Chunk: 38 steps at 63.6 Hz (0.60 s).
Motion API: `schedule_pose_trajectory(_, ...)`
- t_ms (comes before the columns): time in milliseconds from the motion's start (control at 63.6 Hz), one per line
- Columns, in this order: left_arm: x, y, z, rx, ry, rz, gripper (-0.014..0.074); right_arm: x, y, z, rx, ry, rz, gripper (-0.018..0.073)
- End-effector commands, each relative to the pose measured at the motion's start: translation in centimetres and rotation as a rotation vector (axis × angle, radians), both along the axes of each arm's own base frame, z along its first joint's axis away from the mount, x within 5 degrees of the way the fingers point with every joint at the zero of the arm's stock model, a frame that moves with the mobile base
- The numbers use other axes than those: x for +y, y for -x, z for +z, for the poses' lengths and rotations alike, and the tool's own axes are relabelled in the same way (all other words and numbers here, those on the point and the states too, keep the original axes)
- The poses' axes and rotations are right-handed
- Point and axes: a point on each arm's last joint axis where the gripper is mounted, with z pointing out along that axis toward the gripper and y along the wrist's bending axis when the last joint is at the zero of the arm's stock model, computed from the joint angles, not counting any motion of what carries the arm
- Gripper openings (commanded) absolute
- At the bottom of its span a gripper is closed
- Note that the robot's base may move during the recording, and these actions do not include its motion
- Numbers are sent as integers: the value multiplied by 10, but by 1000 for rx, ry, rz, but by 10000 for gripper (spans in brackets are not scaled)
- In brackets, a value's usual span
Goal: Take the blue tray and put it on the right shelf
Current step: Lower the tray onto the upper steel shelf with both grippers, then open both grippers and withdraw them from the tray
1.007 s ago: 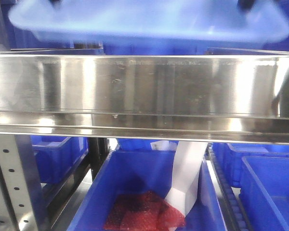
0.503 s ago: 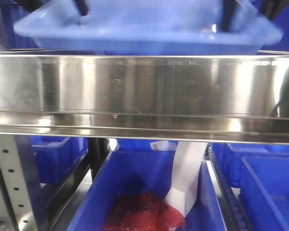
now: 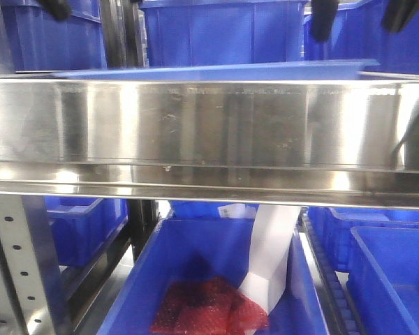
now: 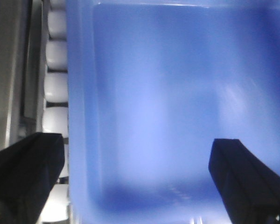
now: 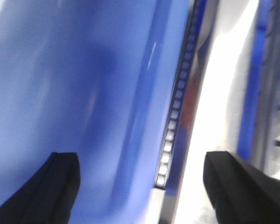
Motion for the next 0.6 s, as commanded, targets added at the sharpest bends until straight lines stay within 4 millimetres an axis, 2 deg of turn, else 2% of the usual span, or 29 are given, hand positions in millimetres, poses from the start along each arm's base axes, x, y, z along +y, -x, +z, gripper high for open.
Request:
schedule_pose_trajectory(0, 7, 30, 55, -160, 49, -34, 521, -11, 22, 49, -185, -28, 10, 578)
schedule_pose_trajectory(110, 10, 58, 81, -252, 21, -79, 449, -19, 43, 71, -245, -51, 8, 424)
schedule_pose_trajectory(220, 11, 91, 97, -326, -24, -139, 297, -28, 67, 90, -282, -66, 1, 204)
schedule_pose_trajectory(315, 13, 121, 101, -380, -53, -186, 108, -38, 90, 103, -317, -76, -1, 64)
schedule_pose_trajectory(409, 23, 147, 95, -437, -59, -217, -53, -47, 113, 105, -366, -77, 18, 57)
schedule_pose_trajectory(503, 38, 171, 78, -502, -22, -232, -40, -57, 141, 97, -419, -63, 57, 57)
schedule_pose_trajectory(582, 54, 192, 59, -561, 7, -239, -40, -63, 160, 76, -450, -54, 86, 57)
